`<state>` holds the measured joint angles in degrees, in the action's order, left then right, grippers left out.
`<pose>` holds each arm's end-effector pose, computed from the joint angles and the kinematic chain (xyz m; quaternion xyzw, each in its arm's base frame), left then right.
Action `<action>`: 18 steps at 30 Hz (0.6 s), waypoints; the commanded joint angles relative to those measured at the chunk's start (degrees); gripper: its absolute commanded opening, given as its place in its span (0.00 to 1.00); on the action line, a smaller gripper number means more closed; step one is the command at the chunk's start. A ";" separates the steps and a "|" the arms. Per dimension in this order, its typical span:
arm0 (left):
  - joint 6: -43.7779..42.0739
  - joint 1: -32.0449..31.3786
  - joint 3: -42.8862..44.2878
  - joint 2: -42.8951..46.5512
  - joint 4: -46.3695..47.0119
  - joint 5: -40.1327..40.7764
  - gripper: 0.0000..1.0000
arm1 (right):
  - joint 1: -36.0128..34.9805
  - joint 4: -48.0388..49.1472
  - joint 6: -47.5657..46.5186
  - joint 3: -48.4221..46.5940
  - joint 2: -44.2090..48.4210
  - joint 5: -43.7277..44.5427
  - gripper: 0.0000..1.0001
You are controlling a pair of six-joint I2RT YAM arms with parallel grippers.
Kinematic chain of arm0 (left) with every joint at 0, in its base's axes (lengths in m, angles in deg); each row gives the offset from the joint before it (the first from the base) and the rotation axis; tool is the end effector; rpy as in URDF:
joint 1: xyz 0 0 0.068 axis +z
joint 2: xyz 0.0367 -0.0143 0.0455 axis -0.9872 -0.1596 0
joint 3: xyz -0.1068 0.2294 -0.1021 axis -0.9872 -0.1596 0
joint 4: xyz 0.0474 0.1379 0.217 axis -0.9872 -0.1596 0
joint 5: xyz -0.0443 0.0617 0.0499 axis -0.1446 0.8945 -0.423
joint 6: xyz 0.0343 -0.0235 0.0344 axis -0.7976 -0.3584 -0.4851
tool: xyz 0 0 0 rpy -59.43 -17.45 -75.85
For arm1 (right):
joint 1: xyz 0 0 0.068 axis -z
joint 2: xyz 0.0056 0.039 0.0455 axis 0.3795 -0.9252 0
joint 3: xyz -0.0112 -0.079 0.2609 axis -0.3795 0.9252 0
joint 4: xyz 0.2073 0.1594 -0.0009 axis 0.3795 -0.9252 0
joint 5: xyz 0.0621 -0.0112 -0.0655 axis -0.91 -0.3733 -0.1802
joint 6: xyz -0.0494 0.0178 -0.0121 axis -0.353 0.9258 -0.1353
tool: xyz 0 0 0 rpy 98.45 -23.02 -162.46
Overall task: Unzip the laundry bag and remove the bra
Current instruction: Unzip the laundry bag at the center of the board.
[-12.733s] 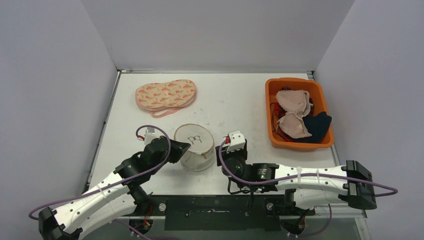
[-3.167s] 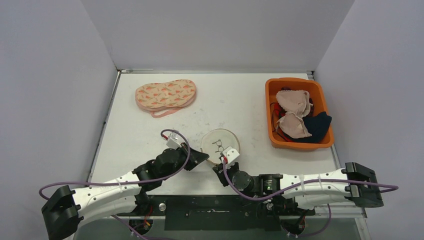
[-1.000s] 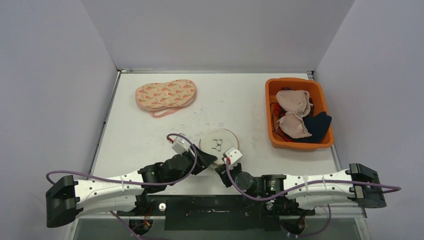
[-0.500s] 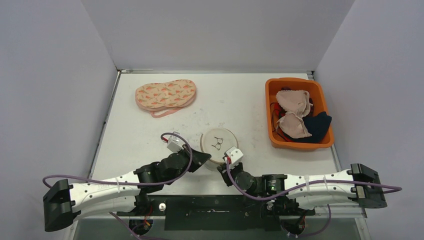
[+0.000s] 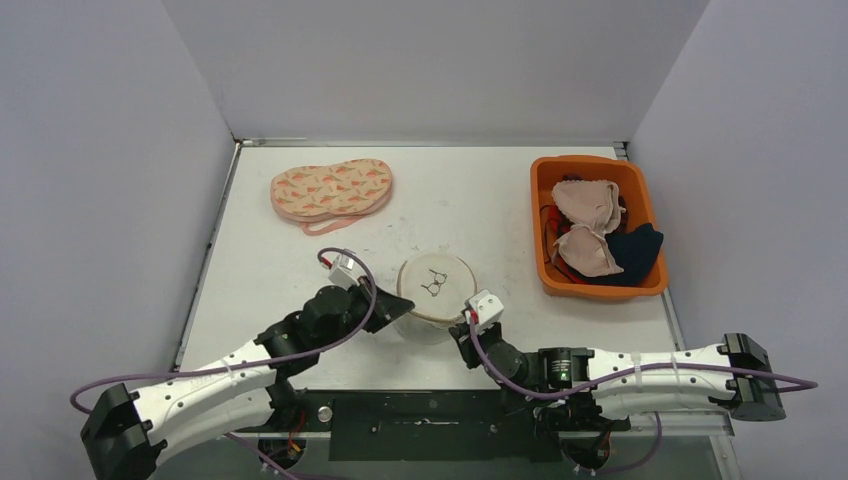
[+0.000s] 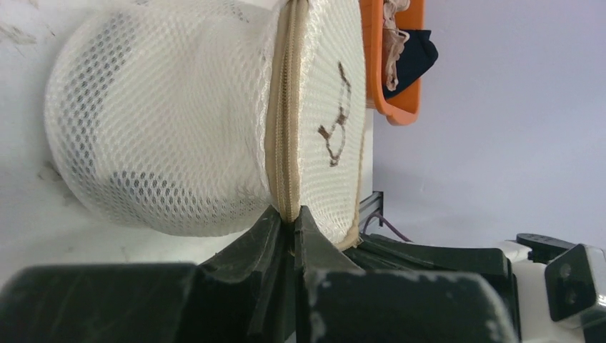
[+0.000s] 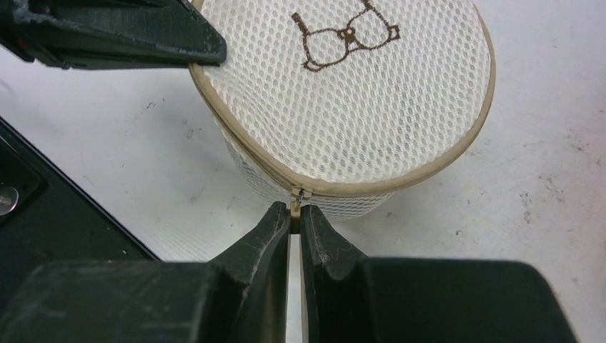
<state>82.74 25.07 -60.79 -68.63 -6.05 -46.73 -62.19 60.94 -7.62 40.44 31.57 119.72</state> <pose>0.1112 -0.1511 0.2265 -0.1822 0.7989 -0.4806 0.3123 0.0397 0.1858 0.2277 -0.2489 0.7881 0.2465 0.5061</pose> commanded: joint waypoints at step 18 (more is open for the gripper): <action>-17.01 19.39 6.56 -10.94 4.55 -32.41 0.59 | -2.17 11.80 0.42 0.10 -7.04 -3.82 0.05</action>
<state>65.36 44.55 -52.44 -84.24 -4.66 -78.43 -63.76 68.02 -7.62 41.03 24.70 115.96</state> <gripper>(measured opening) 0.375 0.085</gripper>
